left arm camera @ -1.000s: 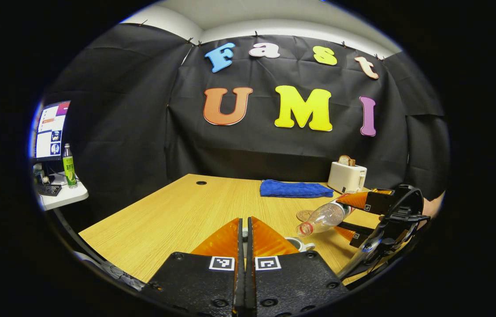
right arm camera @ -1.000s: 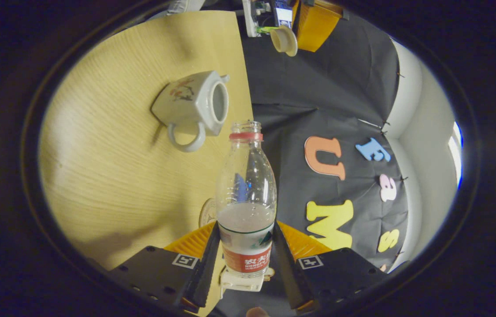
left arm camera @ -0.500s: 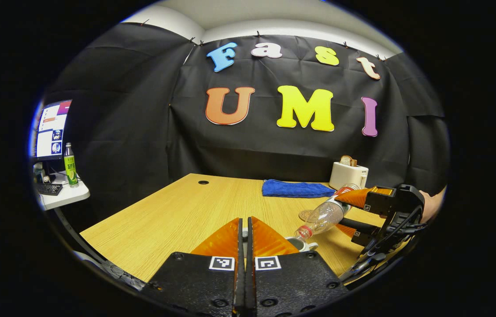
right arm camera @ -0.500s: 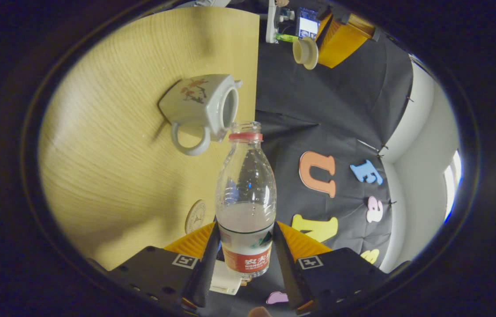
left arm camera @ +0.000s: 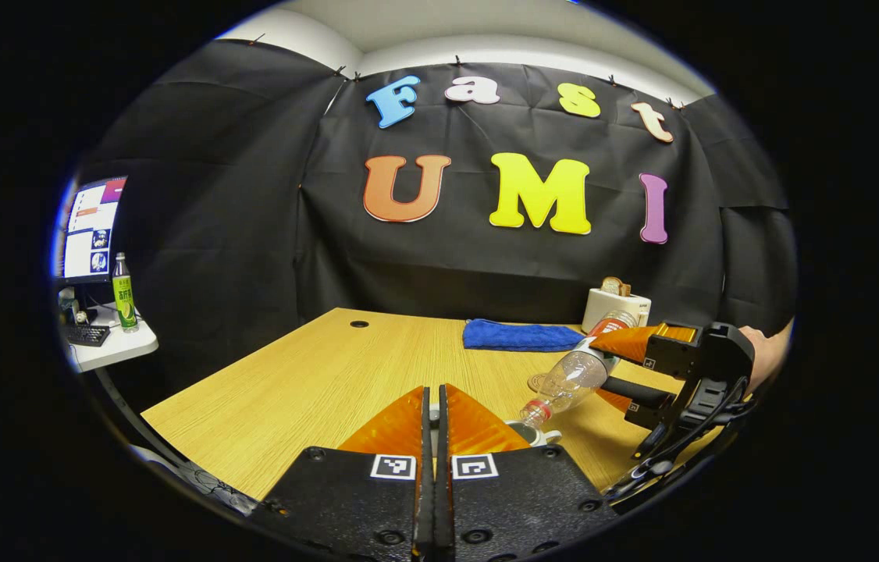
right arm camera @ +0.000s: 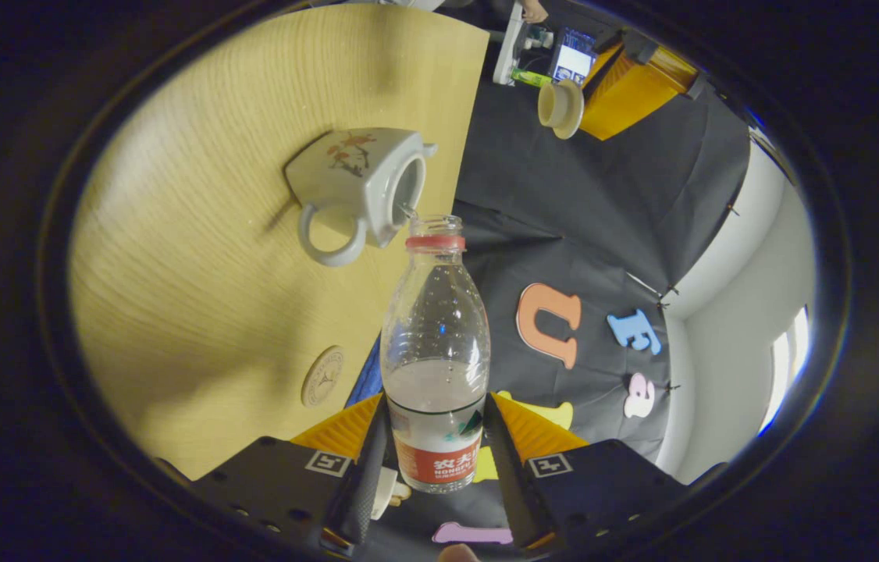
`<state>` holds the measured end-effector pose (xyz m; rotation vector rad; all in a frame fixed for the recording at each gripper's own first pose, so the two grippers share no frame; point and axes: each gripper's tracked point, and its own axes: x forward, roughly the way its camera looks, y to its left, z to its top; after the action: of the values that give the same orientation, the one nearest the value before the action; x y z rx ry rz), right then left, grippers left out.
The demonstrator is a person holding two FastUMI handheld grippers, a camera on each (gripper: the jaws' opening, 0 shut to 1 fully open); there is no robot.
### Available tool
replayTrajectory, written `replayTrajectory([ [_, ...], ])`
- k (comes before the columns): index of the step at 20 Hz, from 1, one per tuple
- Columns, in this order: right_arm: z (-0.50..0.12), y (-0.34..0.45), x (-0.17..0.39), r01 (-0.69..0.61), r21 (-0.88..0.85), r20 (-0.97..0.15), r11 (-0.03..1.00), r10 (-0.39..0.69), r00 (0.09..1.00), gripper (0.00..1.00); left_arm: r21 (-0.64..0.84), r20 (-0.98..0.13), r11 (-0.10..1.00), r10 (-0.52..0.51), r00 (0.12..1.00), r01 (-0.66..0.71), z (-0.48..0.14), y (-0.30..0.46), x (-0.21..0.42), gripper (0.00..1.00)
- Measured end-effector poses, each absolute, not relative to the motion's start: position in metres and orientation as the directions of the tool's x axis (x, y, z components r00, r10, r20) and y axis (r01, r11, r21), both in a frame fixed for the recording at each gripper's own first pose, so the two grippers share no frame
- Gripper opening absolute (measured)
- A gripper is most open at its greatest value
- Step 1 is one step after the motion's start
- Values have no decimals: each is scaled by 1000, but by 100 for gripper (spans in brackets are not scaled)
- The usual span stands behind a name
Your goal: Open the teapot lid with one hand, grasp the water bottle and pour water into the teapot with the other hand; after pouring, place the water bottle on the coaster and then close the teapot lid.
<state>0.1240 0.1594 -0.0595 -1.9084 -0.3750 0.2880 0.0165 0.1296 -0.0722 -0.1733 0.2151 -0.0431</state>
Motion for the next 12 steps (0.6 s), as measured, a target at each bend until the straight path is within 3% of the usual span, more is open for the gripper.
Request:
replayTrajectory([
  [12, -47, 169, 122, 192, -899, 10, -393, 420, 907, 67, -172, -198, 985, -65, 978, 30, -67, 129, 15, 3],
])
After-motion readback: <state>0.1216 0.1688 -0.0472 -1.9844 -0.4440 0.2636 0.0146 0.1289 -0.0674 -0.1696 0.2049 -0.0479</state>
